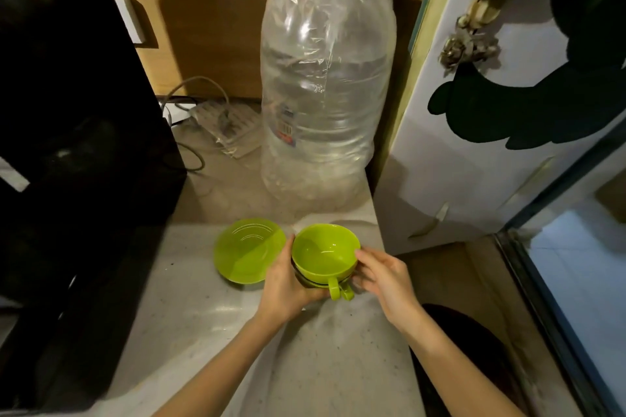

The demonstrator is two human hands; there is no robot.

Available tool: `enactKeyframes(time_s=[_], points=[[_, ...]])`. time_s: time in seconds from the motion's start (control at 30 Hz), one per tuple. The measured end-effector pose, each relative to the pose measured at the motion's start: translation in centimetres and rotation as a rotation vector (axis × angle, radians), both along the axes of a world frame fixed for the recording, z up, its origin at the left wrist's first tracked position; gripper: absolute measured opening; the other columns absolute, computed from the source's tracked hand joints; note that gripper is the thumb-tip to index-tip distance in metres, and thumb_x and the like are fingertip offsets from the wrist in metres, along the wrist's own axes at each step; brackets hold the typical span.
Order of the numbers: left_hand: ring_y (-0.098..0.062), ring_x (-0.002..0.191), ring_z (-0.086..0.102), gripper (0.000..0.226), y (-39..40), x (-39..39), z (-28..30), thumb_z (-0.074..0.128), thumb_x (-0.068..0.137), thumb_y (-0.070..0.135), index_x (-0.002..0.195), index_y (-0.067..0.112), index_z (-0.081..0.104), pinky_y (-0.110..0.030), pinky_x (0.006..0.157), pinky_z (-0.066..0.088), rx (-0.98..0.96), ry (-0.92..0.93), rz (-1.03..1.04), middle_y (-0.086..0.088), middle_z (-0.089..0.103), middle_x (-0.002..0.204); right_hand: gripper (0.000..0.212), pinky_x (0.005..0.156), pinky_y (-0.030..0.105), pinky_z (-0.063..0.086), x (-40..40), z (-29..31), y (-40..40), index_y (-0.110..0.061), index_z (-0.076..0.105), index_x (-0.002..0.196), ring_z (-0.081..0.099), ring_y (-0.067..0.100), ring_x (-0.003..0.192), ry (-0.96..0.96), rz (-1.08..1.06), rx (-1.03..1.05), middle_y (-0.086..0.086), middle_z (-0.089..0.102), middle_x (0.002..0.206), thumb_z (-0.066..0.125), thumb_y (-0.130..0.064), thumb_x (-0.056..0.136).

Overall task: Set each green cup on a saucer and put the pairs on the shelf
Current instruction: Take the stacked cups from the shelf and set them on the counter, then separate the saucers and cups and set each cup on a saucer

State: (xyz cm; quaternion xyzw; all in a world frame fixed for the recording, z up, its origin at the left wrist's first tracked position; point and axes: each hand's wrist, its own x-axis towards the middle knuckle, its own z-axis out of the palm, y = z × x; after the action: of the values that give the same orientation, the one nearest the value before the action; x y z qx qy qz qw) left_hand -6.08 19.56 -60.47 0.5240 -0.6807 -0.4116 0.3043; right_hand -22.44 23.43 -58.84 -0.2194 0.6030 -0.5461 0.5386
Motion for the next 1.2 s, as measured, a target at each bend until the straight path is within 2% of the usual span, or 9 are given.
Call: enactKeyframes(time_s=[0.27,0.43,0.57,0.67,0.77,0.83,0.93,1.03,1.2], points=[[-0.006,0.109,0.049,0.113,-0.3,-0.1,-0.5,0.084,0.036,0.042,0.133,0.010,0.036,0.007,0.079,0.029,-0.016,0.041,-0.006,0.010,0.050,0.116,0.011,0.062,0.023,0.055,-0.3,-0.3,-0.5,-0.013,0.070,0.086,0.067,0.021,0.085,-0.004,0.025,-0.017,0.011,0.070,0.090,0.060,-0.013,0.085],[-0.005,0.116,0.041,0.124,-0.6,0.2,-0.5,0.082,0.034,0.048,0.137,0.007,0.027,0.004,0.084,0.027,0.013,-0.021,-0.055,0.009,0.042,0.123,0.008,0.078,0.034,0.052,-0.6,-0.3,-1.6,-0.010,0.066,0.089,0.062,0.030,0.095,0.054,0.034,0.066,0.018,0.066,0.098,0.061,-0.011,0.083],[-0.009,0.133,0.028,0.131,-1.4,2.0,0.0,0.088,0.046,0.030,0.143,0.006,0.004,-0.016,0.105,0.025,0.079,-0.095,-0.198,0.003,0.026,0.144,0.034,0.087,0.028,0.041,-0.1,1.6,-3.3,-0.010,0.059,0.115,0.053,0.018,0.109,0.662,0.192,0.035,0.008,0.060,0.117,0.062,-0.020,0.083],[-0.013,0.127,0.044,0.115,-2.2,4.0,1.1,0.086,0.048,0.032,0.141,0.010,0.021,-0.017,0.100,0.037,0.088,-0.055,-0.188,-0.001,0.042,0.137,0.042,0.099,0.027,0.033,1.5,3.1,-4.8,-0.013,0.054,0.122,0.045,0.019,0.123,1.066,0.412,-0.130,0.004,0.055,0.128,0.061,-0.027,0.083],[-0.010,0.099,0.063,0.084,-3.0,5.8,2.0,0.077,0.052,0.046,0.125,0.016,0.048,-0.024,0.086,0.050,-0.046,0.041,0.080,-0.001,0.064,0.111,0.040,0.101,0.028,0.033,3.7,4.0,-7.0,-0.013,0.053,0.124,0.046,0.022,0.126,1.127,0.617,-0.198,0.007,0.055,0.131,0.056,-0.026,0.086],[-0.016,0.103,0.060,0.075,-3.7,6.9,2.0,0.077,0.059,0.043,0.123,0.016,0.050,-0.025,0.090,0.047,-0.118,0.004,0.250,-0.001,0.062,0.114,0.038,0.102,0.028,0.035,5.2,4.3,-8.5,-0.011,0.054,0.125,0.050,0.023,0.124,1.134,0.731,-0.228,0.009,0.058,0.130,0.053,-0.022,0.088],[-0.022,0.133,0.032,0.104,-4.6,8.4,0.6,0.075,0.052,0.056,0.136,0.015,0.031,-0.025,0.106,0.025,-0.111,-0.238,0.267,-0.006,0.038,0.142,0.033,0.095,0.033,0.042,7.1,3.4,-10.6,-0.009,0.059,0.119,0.058,0.028,0.113,1.132,0.843,-0.190,0.015,0.064,0.121,0.048,-0.016,0.089],[-0.022,0.143,0.005,0.129,-4.6,9.2,-1.0,0.065,0.037,0.073,0.142,0.019,0.013,-0.029,0.114,0.012,-0.007,-0.380,0.142,-0.010,0.014,0.154,0.032,0.091,0.042,0.046,8.1,1.4,-12.2,-0.007,0.054,0.116,0.057,0.036,0.110,1.246,0.960,-0.092,0.021,0.061,0.119,0.042,-0.019,0.089],[-0.024,0.143,0.015,0.131,-4.1,9.5,-2.0,0.078,0.039,0.059,0.143,0.019,0.010,-0.031,0.112,0.021,0.001,-0.397,0.119,-0.011,0.013,0.155,0.031,0.090,0.043,0.047,8.7,-0.4,-13.4,-0.002,0.052,0.116,0.055,0.040,0.111,1.477,1.031,0.041,0.021,0.057,0.122,0.042,-0.015,0.090]])
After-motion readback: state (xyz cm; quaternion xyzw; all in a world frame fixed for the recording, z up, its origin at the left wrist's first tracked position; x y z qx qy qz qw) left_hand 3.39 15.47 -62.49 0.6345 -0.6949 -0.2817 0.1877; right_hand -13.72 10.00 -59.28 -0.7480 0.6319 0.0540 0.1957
